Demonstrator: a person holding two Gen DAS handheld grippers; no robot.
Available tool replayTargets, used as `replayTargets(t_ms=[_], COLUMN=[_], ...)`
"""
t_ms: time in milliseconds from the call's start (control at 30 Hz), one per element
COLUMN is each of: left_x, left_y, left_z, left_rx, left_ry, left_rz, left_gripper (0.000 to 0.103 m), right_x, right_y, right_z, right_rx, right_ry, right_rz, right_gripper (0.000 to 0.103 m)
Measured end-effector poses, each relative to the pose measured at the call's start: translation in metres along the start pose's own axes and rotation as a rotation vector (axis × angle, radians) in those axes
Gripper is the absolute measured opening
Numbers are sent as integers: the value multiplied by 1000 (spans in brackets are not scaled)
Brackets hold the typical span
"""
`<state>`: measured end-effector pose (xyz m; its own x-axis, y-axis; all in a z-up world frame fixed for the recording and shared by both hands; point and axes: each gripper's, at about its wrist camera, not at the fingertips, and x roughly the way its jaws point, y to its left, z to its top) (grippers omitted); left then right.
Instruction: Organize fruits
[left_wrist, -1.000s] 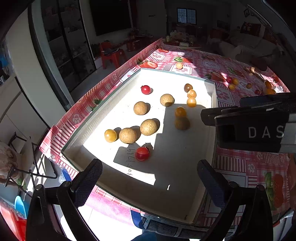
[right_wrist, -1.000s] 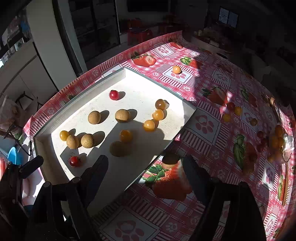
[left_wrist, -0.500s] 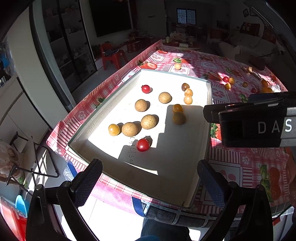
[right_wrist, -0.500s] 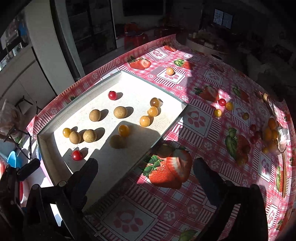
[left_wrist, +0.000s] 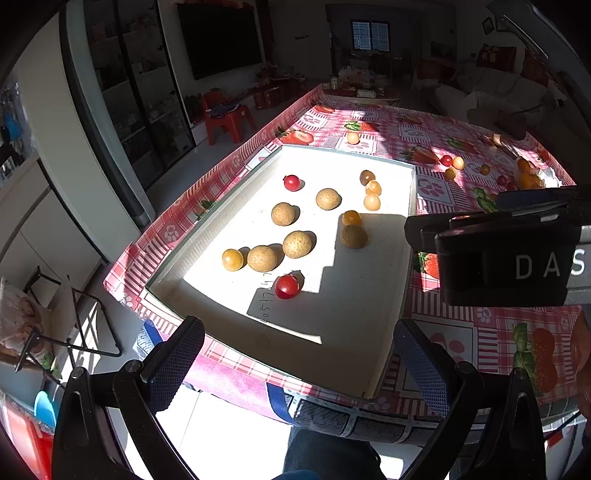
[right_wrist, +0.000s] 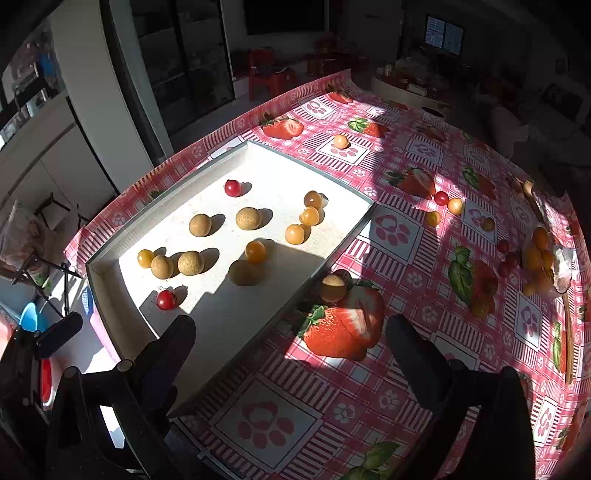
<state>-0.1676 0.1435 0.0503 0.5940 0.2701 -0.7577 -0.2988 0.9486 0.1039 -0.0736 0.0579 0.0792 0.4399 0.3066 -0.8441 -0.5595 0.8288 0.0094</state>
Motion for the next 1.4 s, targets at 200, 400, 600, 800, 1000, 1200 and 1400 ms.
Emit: replayTargets(t_ms=[200,400,600,800,1000,1200,1400], left_x=[-2,-1,-1,0,1,4,5], left_y=[1,2,-1,-4,-5,-3,-2], left_z=[-1,0,2,5,5,5,5], left_rx=[-3,-12,1,16,21,11,30], left_ry=[7,14,13,17,13,23,1], left_rz=[4,4,16,29,48,53,54], left_gripper=[103,103,103,103,103,103,103], right_x=[-3,-4,-4,-3,-3,-2,0], right_y=[1,1,1,0,-2,-2,0], right_z=[-1,-2,-3,-4,-6,-6,-6], right_rx=[0,-1,0,2,8,9,7], right_ry=[-6,-7,-8,-6,-6,-5,1], right_rz=[8,13,10,12,15,17,12], right_gripper=[103,103,103,103,103,103,103])
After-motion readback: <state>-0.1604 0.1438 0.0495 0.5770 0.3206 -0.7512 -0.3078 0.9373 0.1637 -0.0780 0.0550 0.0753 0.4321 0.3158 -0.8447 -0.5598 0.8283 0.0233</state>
